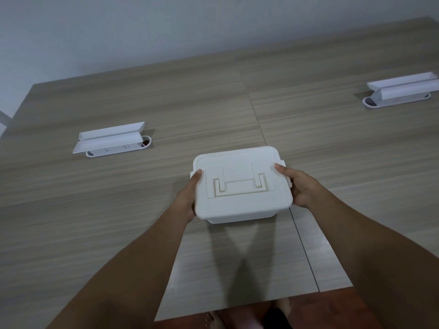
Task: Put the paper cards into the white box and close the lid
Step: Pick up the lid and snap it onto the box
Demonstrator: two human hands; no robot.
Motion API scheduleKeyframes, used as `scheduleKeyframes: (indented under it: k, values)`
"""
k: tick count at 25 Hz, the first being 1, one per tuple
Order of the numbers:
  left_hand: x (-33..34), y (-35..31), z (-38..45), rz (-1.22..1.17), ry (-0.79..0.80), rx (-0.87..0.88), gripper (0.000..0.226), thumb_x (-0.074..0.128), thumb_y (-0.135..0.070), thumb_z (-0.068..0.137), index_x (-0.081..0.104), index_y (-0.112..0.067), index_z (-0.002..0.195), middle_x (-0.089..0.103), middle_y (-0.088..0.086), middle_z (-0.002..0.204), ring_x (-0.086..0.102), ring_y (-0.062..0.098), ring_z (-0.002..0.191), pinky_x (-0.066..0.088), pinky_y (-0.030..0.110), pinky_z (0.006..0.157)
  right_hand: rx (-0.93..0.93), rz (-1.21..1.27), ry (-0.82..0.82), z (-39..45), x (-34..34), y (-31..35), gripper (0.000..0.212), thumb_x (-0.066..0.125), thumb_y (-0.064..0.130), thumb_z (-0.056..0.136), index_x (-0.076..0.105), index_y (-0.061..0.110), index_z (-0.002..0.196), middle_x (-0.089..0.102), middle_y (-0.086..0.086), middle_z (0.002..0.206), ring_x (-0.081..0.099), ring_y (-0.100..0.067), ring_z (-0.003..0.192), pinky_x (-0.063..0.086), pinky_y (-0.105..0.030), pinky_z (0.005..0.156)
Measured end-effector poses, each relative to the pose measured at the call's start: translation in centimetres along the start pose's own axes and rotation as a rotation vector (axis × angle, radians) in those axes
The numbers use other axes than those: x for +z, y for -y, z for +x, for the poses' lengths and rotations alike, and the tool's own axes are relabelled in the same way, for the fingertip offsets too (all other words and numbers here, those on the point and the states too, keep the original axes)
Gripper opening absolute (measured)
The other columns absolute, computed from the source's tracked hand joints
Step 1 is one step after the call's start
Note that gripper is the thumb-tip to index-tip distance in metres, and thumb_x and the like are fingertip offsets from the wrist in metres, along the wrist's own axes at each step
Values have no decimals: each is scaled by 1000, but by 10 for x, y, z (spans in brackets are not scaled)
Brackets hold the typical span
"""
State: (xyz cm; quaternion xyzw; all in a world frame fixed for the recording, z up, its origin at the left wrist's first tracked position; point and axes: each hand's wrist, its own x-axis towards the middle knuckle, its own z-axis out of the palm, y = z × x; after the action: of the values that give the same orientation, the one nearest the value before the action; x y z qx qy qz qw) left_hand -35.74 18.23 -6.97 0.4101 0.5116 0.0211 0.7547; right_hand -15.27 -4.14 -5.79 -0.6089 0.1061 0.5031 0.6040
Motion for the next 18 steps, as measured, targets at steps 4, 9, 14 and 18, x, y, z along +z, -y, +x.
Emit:
scheduleKeyframes:
  k: [4, 9, 14, 18]
  values:
    - [-16, -1, 0, -25, 159, -56, 66, 80, -54, 68, 69, -20, 123, 71, 8, 124, 65, 31, 118, 45, 57, 104, -57, -135, -140, -8, 8, 10, 46, 82, 34, 72, 69, 11, 109, 74, -7, 108, 70, -28, 96, 57, -44, 83]
    - [-10, -12, -10, 145, -3, 28, 62, 76, -59, 69, 71, -17, 114, 76, 5, 110, 70, 28, 102, 53, 47, 95, -444, -514, -544, -8, 35, -7, 30, 61, 37, 89, 70, 13, 103, 71, -10, 108, 64, -31, 101, 45, -33, 80]
    - [11, -13, -25, 459, -414, 328, 40, 64, -44, 87, 64, -7, 72, 64, 7, 73, 61, 28, 74, 46, 34, 68, -507, -728, -694, -5, 47, -21, 35, 44, 41, 96, 65, 17, 110, 69, -14, 109, 60, -37, 105, 37, -33, 77]
    - [30, -4, -30, 691, -583, 463, 45, 43, -37, 100, 65, 1, 92, 68, 17, 90, 64, 36, 90, 44, 35, 76, -538, -758, -699, -5, 49, -22, 33, 40, 38, 98, 61, 17, 112, 69, -12, 108, 61, -37, 105, 43, -38, 81]
